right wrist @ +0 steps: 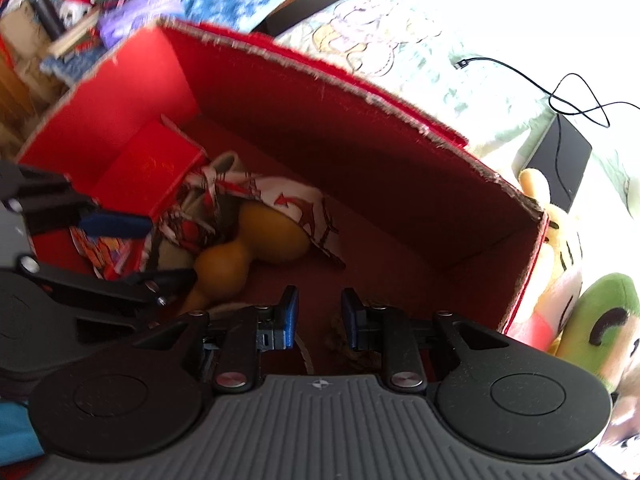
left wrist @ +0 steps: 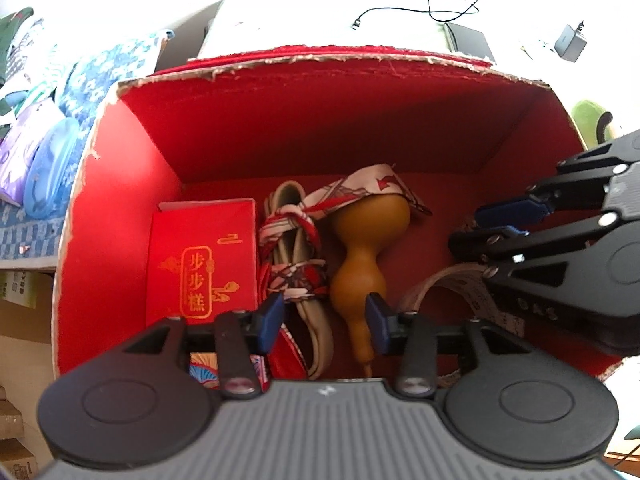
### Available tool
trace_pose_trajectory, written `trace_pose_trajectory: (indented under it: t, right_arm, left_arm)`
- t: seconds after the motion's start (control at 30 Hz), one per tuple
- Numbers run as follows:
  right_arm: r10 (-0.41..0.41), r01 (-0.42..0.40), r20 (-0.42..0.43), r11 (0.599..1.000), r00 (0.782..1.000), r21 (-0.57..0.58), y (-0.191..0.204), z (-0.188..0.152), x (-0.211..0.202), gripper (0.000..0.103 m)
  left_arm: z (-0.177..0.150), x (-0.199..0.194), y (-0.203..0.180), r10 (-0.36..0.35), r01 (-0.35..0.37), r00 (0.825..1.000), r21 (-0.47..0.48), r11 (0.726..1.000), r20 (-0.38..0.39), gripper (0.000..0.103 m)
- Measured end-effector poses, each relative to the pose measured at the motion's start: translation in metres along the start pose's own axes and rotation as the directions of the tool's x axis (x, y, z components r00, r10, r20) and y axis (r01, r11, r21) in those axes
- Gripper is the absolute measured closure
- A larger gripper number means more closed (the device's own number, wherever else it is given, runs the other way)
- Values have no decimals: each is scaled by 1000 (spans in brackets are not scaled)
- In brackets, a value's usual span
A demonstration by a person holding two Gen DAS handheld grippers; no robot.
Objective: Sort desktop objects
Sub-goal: 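Open the right tool and withdraw it up from the box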
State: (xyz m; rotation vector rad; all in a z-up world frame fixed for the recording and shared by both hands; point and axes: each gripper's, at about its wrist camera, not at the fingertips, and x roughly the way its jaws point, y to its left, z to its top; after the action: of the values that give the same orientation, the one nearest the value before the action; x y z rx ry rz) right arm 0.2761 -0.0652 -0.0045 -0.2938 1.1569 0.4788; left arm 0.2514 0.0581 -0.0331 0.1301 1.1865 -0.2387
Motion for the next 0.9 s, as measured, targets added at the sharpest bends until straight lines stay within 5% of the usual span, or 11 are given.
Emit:
trace_pose_trajectory:
  t: [0.37, 0.5, 0.9]
  right_arm:
    - [-23, 13, 100, 995, 995, 101, 9, -12, -10, 78]
    - [-8, -16, 129, 983, 992, 184, 9, -18, -10, 77]
    - [-92, 39, 179, 959, 980, 281, 17, -35, -15, 73]
  left_arm:
    - [3, 3, 1, 74, -74, 997, -14, 997, 8, 49]
    - [3, 3, 2, 113, -112, 994, -26, 993, 15, 38]
    - [3, -3, -1, 168, -167, 984, -31, 985, 52, 27]
